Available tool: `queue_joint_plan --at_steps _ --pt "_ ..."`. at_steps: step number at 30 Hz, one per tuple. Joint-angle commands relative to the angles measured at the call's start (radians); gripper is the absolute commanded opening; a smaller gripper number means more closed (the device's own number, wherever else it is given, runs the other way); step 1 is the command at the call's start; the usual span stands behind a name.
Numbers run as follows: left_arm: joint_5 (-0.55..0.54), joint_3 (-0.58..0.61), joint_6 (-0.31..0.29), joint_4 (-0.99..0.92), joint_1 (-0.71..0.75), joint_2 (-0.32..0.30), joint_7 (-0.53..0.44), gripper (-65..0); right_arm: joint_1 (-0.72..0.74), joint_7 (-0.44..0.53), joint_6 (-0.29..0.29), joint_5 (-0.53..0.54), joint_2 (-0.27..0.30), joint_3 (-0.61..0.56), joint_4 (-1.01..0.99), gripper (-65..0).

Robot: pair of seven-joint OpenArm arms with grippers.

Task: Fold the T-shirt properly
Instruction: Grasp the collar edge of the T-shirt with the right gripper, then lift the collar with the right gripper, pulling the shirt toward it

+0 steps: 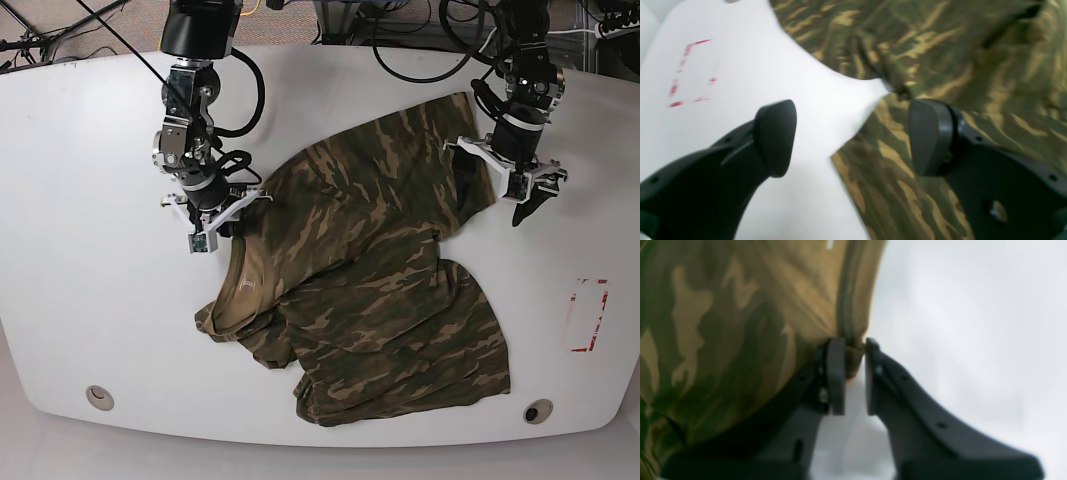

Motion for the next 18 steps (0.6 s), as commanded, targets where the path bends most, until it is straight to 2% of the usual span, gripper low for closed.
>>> queue_joint_plan --at_steps 1,7,18 --pt "-0.010 -0.004 -0.001 0.018 -0.006 -0.002 -0.028 -16.5 -0.010 0.012 -0.003 0.014 0.013 0.003 0.019 -60.9" --pt "-0.009 -0.009 -0.007 0.017 -0.008 -0.002 -0.025 -17.0 -0.083 0.017 -0.006 0.021 0.041 -0.019 0.041 -62.7" --pt "-0.010 -0.011 -0.004 -0.022 -0.024 -0.006 -0.008 -17.0 -0.124 0.001 -0.003 0.018 0.075 -0.007 0.132 -63.3"
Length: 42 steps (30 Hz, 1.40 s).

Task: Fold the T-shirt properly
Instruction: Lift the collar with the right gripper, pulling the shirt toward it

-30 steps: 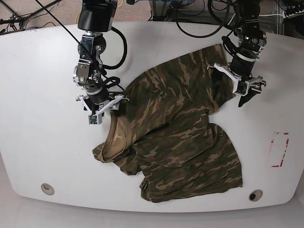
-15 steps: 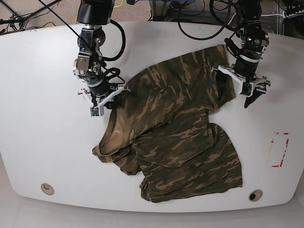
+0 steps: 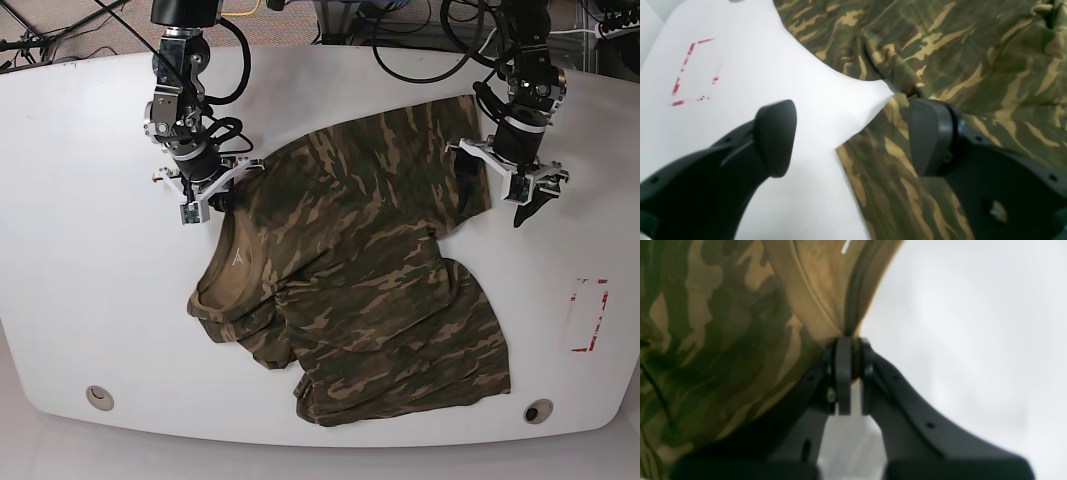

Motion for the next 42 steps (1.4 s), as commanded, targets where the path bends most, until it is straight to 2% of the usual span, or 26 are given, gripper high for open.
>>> queue_joint_plan --at_steps 1,7,9,17,25,33,42 --pt "-0.009 -0.001 0.005 -0.001 -0.012 -0.007 -0.012 -17.1 0.006 -0.029 -0.006 -0.018 0.019 0.011 0.046 -63.3" --pt "-0.010 0.004 0.005 -0.027 -0.026 -0.007 -0.006 -17.2 0.019 -0.047 -0.003 -0.018 0.032 0.037 0.060 -63.4" --pt "-0.010 0.006 0.001 -0.053 -0.028 -0.007 -0.001 -17.3 0.095 -0.092 0.015 -0.012 0.034 0.077 0.045 -63.3" --pt "-0.025 0.009 0.000 -0.082 -0.041 -0.009 0.008 -17.5 0.161 -0.127 0.025 -0.013 0.042 0.100 0.037 -62.8" --pt "-0.067 0.006 0.002 -0.072 -0.039 -0.020 0.013 -16.9 0.118 -0.095 0.010 -0.013 0.037 0.053 0.040 -63.1" --pt "-0.057 0.009 -0.001 -0.047 -0.006 -0.044 -0.004 -16.5 0.050 -0.084 0.010 -0.007 0.014 -0.026 0.049 -63.6" --pt "-0.045 0.033 0.002 -0.056 -0.016 -0.052 -0.006 -16.2 0.036 -0.072 0.007 -0.007 0.012 -0.014 0.063 -64.0"
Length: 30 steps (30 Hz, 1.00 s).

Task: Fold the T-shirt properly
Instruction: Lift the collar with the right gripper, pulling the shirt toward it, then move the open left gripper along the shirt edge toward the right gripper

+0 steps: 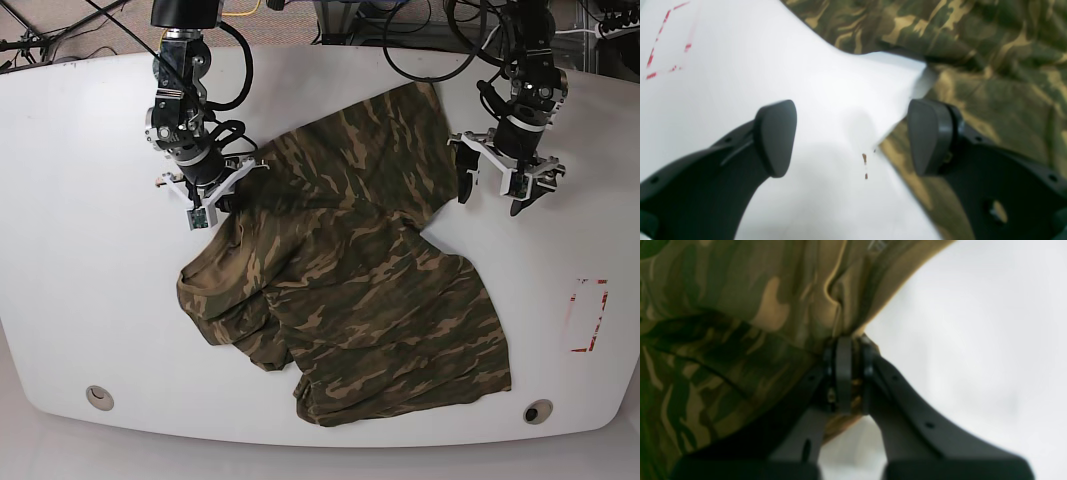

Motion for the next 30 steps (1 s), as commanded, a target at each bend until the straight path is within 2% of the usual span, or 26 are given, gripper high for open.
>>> queue_joint_plan --at_steps 1,13,21,23,25,30 --pt "0.001 0.011 0.005 0.012 -0.012 -0.007 -0.032 -16.2 0.019 0.010 -0.002 -0.001 0.013 0.016 0.026 -64.0" --pt "0.006 0.019 0.006 -0.099 -0.055 -0.012 -0.038 -16.3 0.054 0.001 -0.003 -0.003 0.030 0.049 0.037 -64.9" --pt "-0.023 0.000 -0.001 -0.244 -0.123 -0.024 -0.019 -16.4 0.063 -0.006 -0.010 -0.006 0.038 0.057 0.048 -64.9" --pt "-0.034 -0.004 -0.007 -0.273 -0.143 -0.028 -0.005 -16.4 0.060 -0.007 -0.009 -0.006 0.036 0.055 0.053 -64.8" --pt "-0.059 -0.032 -0.052 -0.324 -0.186 -0.042 0.047 -15.9 0.047 -0.005 -0.007 -0.006 0.033 0.046 0.065 -64.8" --pt "-0.053 -0.030 -0.065 -0.326 -0.187 -0.037 0.054 -15.7 0.042 -0.006 -0.008 -0.006 0.034 0.045 0.066 -64.9"
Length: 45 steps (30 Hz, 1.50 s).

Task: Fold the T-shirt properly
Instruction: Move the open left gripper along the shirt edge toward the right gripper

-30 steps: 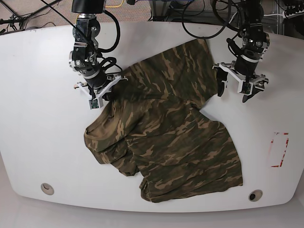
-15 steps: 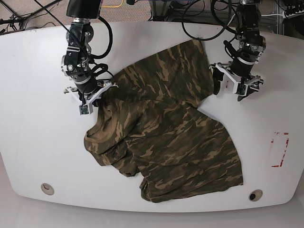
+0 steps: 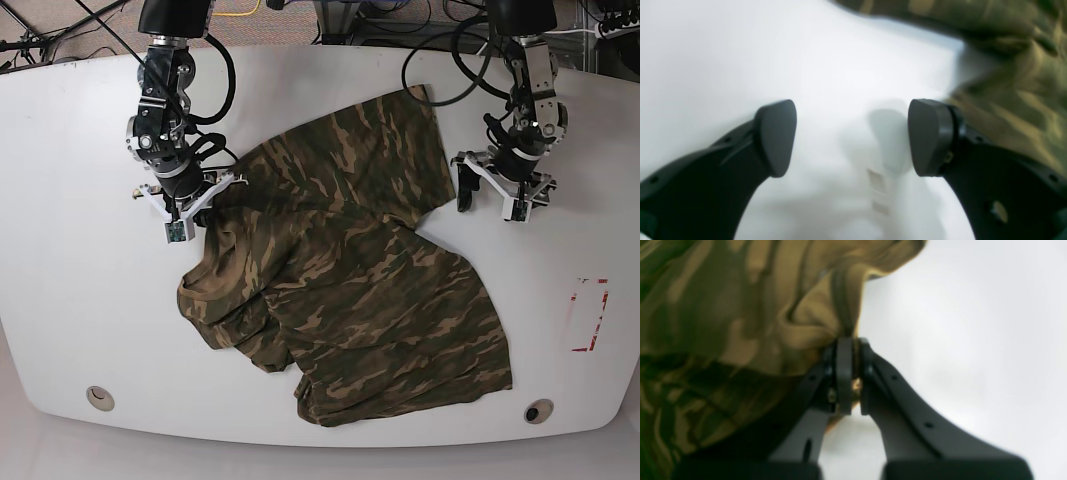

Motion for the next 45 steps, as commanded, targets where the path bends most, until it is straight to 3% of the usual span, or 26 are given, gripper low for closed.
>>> queue_joint_plan --at_steps 1,17,33,45 --pt "0.000 0.000 -0.011 0.015 0.015 -0.002 -0.011 -15.7 0.012 0.022 -0.003 0.005 0.006 0.001 0.021 -64.9" --pt "0.024 0.059 -0.008 0.079 0.064 0.008 0.002 -15.5 0.015 0.023 -0.003 0.004 0.009 0.008 0.023 -65.0" --pt "-0.020 0.141 -0.019 0.066 0.053 0.013 0.095 -14.8 0.007 0.023 -0.003 0.003 0.008 0.007 0.031 -65.0" --pt "0.000 0.150 -0.009 0.097 0.066 0.006 0.046 -15.0 -0.007 0.016 0.003 0.002 0.008 -0.022 0.063 -65.0"
